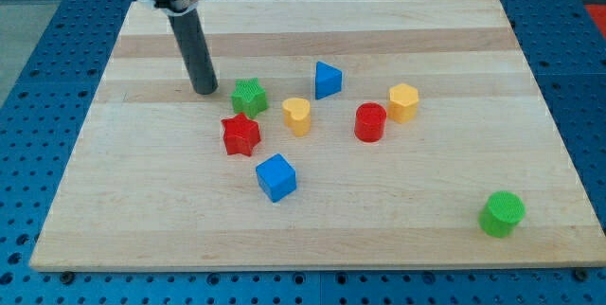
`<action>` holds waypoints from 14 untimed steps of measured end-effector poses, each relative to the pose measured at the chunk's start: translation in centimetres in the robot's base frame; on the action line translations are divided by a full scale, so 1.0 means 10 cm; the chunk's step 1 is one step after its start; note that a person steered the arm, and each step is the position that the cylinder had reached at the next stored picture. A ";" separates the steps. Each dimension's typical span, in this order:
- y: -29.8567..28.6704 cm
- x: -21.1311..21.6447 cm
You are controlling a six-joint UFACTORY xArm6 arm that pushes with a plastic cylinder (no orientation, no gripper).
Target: Place the green star on the top of the green circle
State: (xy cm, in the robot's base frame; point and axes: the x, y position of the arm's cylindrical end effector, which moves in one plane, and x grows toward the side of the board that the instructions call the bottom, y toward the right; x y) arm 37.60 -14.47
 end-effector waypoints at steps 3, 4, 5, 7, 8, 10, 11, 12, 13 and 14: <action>0.19 0.44; 0.44 0.48; 0.71 0.42; 0.98 -0.45; 1.34 -0.72; 0.31 -0.61; 0.48 -0.34; 0.99 -0.31; 1.19 -0.31; 1.25 -0.31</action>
State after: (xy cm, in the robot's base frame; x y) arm 34.49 -1.94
